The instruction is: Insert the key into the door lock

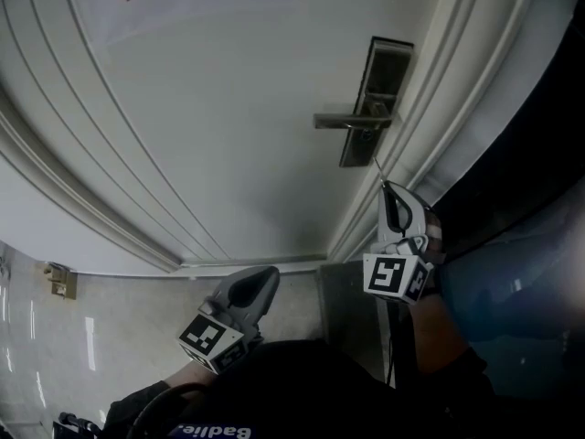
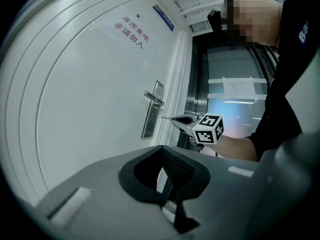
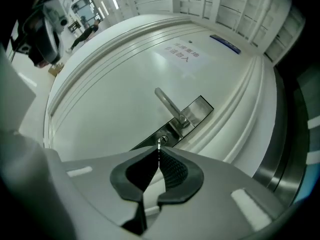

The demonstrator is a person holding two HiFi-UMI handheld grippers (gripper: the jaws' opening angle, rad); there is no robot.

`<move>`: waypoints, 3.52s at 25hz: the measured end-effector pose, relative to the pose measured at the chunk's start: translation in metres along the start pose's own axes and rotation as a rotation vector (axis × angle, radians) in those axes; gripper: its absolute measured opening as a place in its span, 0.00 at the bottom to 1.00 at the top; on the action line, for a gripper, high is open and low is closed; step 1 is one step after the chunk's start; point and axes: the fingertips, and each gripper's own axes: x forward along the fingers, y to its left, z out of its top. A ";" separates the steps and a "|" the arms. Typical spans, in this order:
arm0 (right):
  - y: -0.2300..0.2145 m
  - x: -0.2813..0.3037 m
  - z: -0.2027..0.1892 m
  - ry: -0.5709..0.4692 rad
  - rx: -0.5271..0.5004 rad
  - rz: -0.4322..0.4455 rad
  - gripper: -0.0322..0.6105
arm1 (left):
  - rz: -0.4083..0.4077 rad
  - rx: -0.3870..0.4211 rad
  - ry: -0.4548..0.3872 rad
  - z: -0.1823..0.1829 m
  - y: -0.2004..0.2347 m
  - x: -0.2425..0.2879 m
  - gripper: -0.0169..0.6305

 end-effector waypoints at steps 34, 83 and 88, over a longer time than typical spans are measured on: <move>-0.001 0.060 0.003 0.122 -0.482 -0.064 0.07 | 0.031 -0.038 0.011 -0.005 0.010 -0.022 0.06; 0.006 0.101 -0.004 0.173 -0.636 -0.034 0.20 | 0.049 -0.060 0.009 -0.004 0.021 -0.031 0.06; 0.008 0.097 -0.008 0.171 -0.638 -0.024 0.29 | 0.060 -0.059 0.005 -0.011 0.021 -0.033 0.06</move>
